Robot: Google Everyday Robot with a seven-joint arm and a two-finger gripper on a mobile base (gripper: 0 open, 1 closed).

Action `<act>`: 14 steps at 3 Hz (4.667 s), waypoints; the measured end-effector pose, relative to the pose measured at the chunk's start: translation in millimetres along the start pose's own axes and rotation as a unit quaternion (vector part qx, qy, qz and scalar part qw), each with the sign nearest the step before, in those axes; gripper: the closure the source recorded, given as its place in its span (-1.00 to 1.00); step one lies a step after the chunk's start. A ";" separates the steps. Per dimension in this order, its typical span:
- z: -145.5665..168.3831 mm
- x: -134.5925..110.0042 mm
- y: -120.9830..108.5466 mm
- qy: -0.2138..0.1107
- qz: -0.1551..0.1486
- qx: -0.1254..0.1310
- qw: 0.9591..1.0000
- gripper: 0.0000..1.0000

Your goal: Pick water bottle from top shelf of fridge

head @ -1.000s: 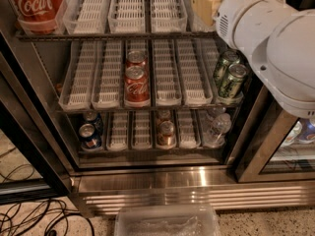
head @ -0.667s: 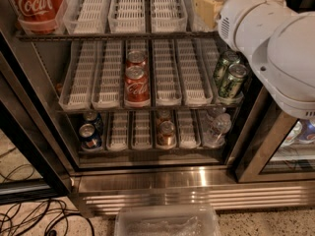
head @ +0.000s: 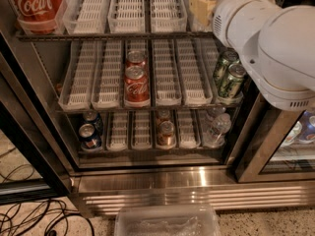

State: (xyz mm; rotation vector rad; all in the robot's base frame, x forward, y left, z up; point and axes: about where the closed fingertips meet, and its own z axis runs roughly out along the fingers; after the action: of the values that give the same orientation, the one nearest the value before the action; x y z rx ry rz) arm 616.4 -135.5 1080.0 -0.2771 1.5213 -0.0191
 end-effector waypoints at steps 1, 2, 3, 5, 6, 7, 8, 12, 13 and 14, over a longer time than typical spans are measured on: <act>5.7 -1.4 4.5 0.000 0.003 -0.004 1.000 0.02; 8.7 3.0 5.5 0.006 0.010 -0.006 1.000 0.39; 10.1 8.4 6.3 0.014 0.018 -0.010 1.000 0.86; 10.1 8.4 6.3 0.014 0.018 -0.010 1.000 1.00; 10.2 4.7 5.6 0.014 0.019 -0.010 1.000 1.00; 8.6 -11.6 3.0 0.001 0.040 -0.015 0.999 1.00; 6.1 -32.1 1.1 -0.015 0.061 -0.021 0.998 1.00; -64.9 -1.5 -5.4 0.035 0.057 -0.052 0.996 1.00; -68.2 -4.0 -5.3 0.035 0.057 -0.052 0.996 1.00; -71.3 -2.6 -9.4 0.037 0.056 -0.050 0.997 1.00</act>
Offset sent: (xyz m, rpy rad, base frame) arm 0.0169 0.0058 -0.0067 0.0343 0.0469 0.0045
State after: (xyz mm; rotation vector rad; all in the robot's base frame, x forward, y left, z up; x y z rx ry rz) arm 547.5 -156.0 1082.6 -0.2741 1.6122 0.1368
